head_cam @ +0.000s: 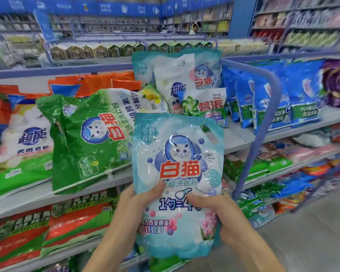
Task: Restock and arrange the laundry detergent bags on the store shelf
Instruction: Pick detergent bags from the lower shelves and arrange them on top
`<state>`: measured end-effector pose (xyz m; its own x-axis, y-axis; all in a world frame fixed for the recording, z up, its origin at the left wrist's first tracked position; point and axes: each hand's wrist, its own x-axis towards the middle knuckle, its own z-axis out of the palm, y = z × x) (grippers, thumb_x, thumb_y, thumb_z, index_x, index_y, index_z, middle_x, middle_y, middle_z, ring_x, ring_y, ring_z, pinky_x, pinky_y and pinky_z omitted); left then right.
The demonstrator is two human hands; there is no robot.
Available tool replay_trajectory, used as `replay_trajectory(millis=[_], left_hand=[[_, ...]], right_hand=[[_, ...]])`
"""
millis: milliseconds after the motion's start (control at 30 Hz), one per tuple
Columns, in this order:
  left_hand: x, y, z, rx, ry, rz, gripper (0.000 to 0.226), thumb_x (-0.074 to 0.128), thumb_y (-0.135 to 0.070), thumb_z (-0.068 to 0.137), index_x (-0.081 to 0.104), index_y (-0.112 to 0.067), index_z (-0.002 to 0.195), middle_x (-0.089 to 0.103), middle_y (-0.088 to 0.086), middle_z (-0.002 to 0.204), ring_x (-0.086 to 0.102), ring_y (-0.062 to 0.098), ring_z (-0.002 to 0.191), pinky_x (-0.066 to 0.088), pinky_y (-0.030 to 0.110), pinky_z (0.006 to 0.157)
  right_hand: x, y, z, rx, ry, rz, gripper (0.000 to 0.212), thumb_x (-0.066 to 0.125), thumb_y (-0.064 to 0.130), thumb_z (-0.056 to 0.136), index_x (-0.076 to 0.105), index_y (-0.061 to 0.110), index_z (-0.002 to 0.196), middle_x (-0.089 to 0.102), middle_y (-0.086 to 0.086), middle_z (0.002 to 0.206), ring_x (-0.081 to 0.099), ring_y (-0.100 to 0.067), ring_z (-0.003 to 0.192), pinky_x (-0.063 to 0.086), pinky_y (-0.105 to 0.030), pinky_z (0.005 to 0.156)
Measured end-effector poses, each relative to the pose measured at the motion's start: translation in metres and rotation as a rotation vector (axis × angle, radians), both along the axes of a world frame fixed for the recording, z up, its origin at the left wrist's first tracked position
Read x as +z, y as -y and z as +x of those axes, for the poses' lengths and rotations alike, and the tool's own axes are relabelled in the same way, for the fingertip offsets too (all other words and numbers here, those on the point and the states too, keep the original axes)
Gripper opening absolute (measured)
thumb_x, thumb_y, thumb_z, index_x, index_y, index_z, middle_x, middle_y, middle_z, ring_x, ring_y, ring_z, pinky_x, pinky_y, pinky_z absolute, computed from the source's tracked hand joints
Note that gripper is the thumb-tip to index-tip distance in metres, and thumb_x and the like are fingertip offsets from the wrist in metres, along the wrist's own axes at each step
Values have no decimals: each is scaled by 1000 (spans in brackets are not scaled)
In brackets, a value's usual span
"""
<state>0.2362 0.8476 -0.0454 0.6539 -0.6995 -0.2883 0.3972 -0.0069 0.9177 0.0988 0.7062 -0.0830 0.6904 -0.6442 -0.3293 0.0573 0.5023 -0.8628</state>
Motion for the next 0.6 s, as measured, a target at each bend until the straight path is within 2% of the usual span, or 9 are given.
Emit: replay_trajectory(millis=[67, 100, 200, 267, 333, 467, 533, 600], left_hand=[[0, 20, 9, -6, -8, -5, 46, 82, -23, 74, 71, -10, 116, 76, 22, 105, 74, 45, 95, 53, 61, 95], [0, 31, 14, -13, -11, -7, 45, 82, -21, 74, 71, -9, 115, 76, 23, 104, 74, 45, 94, 54, 60, 94], [3, 62, 28, -41, -46, -21, 35, 78, -16, 76, 73, -6, 109, 76, 24, 100, 75, 44, 88, 60, 52, 80], [5, 82, 36, -46, -39, -33, 40, 78, -16, 76, 72, -6, 114, 76, 23, 103, 75, 44, 91, 59, 52, 85], [7, 100, 44, -47, -28, -52, 43, 78, -18, 76, 71, -7, 117, 76, 22, 106, 74, 44, 95, 56, 55, 91], [14, 128, 52, -9, 2, -66, 40, 79, -20, 77, 73, -9, 115, 76, 22, 104, 74, 44, 93, 55, 57, 92], [20, 142, 54, 18, 32, -68, 39, 78, -21, 77, 73, -9, 113, 77, 22, 102, 75, 43, 92, 55, 58, 92], [26, 157, 55, 50, 69, -68, 36, 78, -21, 76, 73, -9, 110, 77, 21, 99, 75, 42, 89, 56, 56, 91]], right_hand=[[-1, 18, 8, -31, -1, 8, 108, 102, 12, 38, 55, 9, 136, 75, -17, 118, 72, -41, 106, 52, -59, 101], [0, 27, 12, -32, 1, 1, 109, 102, 14, 37, 56, 9, 136, 75, -16, 118, 72, -41, 107, 52, -59, 101], [6, 58, 21, -3, -8, -41, 99, 101, 16, 39, 63, 8, 130, 76, -15, 116, 73, -38, 106, 53, -56, 102], [14, 80, 27, 38, 2, -83, 93, 100, 18, 42, 67, 9, 128, 75, -15, 118, 72, -38, 109, 51, -55, 104], [20, 99, 32, 77, 21, -119, 76, 96, 15, 51, 72, 10, 123, 75, -16, 119, 71, -38, 112, 49, -55, 106], [31, 132, 43, 115, 45, -144, 62, 90, 11, 58, 75, 11, 118, 75, -16, 117, 71, -38, 111, 49, -55, 107], [35, 149, 50, 119, 32, -138, 65, 90, 11, 55, 74, 9, 118, 76, -17, 114, 73, -38, 108, 51, -56, 104], [37, 166, 56, 111, 27, -118, 77, 93, 12, 49, 69, 5, 122, 77, -17, 111, 74, -39, 104, 54, -56, 100]])
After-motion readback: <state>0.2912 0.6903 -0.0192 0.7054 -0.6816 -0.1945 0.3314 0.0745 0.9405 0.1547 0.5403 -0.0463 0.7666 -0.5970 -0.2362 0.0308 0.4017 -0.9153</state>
